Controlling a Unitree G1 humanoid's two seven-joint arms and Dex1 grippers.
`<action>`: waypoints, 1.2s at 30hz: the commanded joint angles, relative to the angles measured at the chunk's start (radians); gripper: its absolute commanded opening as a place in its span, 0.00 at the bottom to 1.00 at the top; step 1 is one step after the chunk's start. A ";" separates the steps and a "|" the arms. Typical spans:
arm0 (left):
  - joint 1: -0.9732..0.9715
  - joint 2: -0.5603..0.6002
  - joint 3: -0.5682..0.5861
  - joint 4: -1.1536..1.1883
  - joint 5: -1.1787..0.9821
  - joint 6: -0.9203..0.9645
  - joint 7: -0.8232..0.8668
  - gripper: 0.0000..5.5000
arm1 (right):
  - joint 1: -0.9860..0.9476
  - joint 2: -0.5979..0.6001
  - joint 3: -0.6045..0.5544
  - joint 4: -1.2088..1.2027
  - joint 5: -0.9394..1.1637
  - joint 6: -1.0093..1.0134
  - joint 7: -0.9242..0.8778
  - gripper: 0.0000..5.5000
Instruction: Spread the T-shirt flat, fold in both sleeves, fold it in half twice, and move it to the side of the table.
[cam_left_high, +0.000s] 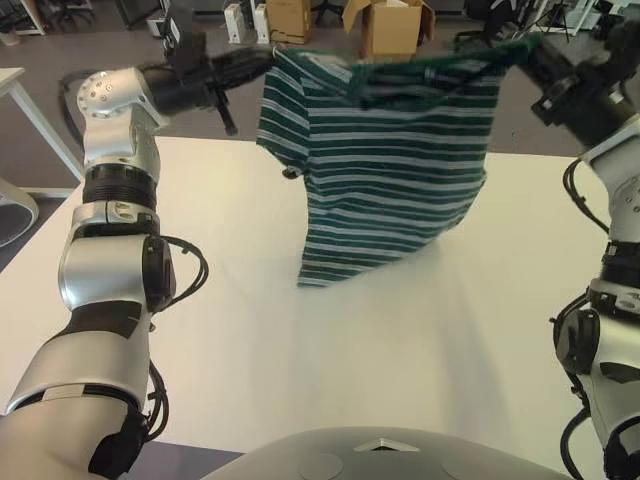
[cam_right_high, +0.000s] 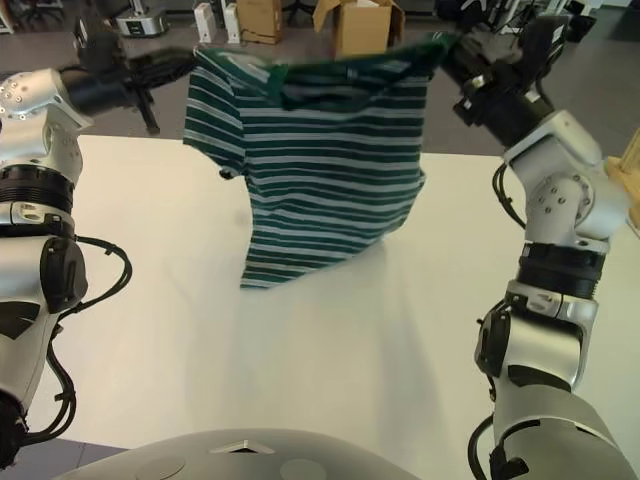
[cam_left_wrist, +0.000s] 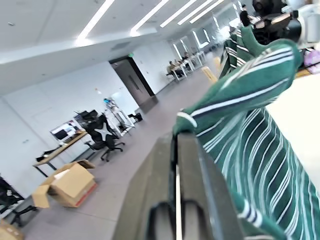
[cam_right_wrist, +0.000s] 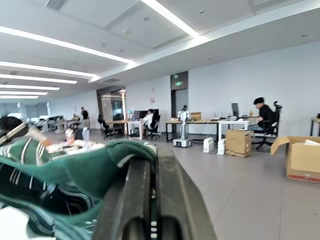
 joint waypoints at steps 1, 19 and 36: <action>-0.112 0.008 0.017 0.052 0.024 -0.046 0.046 0.00 | -0.116 -0.030 0.014 0.038 -0.053 0.045 -0.090 0.00; -0.390 -0.013 -0.229 0.350 0.514 -0.229 0.551 0.00 | -0.666 -0.047 0.183 0.893 -0.468 -0.400 0.012 0.00; 0.355 0.401 -0.581 -0.602 -0.090 0.160 -0.294 0.00 | 0.319 -0.483 0.278 -0.132 -0.238 0.190 0.844 0.00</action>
